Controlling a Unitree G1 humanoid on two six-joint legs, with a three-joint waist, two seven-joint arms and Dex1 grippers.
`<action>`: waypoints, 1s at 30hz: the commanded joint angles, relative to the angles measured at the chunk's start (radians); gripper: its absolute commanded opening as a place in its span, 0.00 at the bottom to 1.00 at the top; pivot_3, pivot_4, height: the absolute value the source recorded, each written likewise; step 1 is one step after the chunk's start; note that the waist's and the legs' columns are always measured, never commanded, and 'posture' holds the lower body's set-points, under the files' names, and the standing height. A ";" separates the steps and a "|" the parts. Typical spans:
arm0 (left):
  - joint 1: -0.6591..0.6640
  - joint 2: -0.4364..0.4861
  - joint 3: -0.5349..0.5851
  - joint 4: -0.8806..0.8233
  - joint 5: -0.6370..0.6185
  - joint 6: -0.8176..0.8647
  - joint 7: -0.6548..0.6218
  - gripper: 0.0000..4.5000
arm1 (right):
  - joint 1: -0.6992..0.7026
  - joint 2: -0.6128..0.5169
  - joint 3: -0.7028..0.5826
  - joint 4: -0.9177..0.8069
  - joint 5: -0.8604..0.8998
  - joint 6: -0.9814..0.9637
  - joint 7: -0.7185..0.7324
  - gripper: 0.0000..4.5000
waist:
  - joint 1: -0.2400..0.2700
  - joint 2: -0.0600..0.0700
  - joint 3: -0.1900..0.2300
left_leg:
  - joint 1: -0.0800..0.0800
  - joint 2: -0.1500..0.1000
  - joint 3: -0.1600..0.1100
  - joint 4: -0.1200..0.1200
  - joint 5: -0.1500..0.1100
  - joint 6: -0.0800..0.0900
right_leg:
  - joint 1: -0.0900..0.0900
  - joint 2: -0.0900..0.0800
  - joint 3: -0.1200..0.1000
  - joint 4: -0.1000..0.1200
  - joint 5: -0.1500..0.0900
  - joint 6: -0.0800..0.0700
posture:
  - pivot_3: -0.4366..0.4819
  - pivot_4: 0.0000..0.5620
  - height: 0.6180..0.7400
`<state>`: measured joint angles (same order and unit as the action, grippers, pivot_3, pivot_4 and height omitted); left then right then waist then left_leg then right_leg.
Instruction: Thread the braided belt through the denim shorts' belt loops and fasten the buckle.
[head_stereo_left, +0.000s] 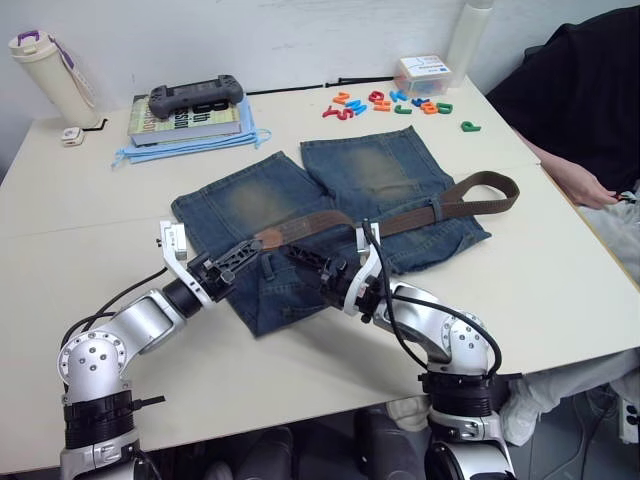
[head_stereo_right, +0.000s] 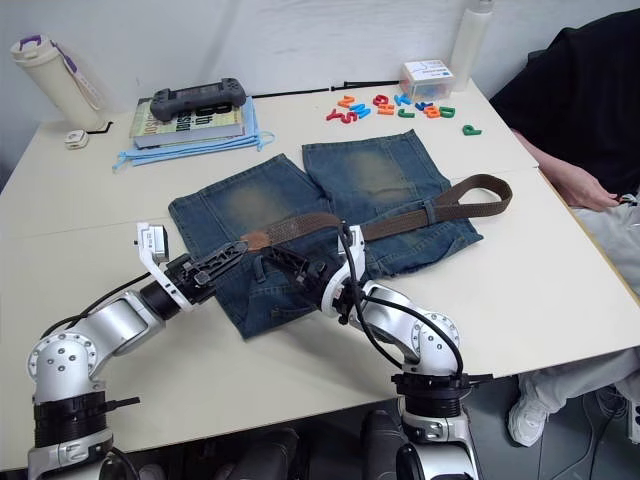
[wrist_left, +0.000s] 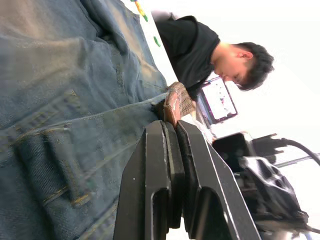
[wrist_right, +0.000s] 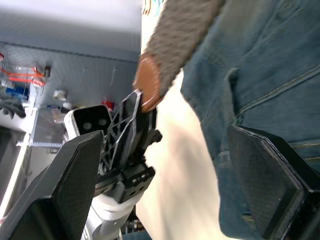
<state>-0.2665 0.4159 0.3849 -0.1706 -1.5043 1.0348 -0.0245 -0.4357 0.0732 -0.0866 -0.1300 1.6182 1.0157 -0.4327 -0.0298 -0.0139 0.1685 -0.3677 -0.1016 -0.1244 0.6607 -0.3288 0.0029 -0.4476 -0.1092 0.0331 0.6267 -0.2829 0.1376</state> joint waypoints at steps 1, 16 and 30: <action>0.018 0.028 0.011 -0.049 -0.063 -0.001 -0.015 0.00 | -0.019 -0.012 -0.005 -0.011 0.002 -0.040 0.033 0.94 | 0.000 0.000 0.000 | 0.000 0.000 0.000 0.000 0.000 0.000 | 0.000 0.000 0.000 0.000 0.000 0.000 | 0.48 0.27 0.93; 0.072 0.079 -0.022 -0.074 -0.116 -0.016 -0.011 0.00 | -0.063 -0.054 -0.043 0.033 -0.034 -0.123 0.085 0.94 | 0.001 0.001 0.001 | 0.000 0.000 0.000 0.000 0.000 0.000 | 0.000 0.000 0.000 0.000 0.000 0.000 | 0.48 0.27 0.93; 0.087 0.100 -0.039 -0.080 -0.112 -0.024 -0.017 0.00 | -0.062 -0.049 -0.036 0.006 -0.041 -0.150 0.105 0.01 | 0.001 0.002 0.001 | 0.000 0.000 0.000 0.000 0.000 0.000 | 0.000 0.000 0.000 -0.001 0.000 0.000 | 0.48 0.27 0.93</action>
<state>-0.1856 0.5001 0.3452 -0.2178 -1.6032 1.0154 -0.0253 -0.4876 0.0227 -0.1254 -0.0756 1.5724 0.8735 -0.3466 -0.0285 -0.0122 0.1696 -0.3679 -0.1015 -0.1244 0.6604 -0.3288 0.0029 -0.4476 -0.1094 0.0332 0.6261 -0.2829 0.1376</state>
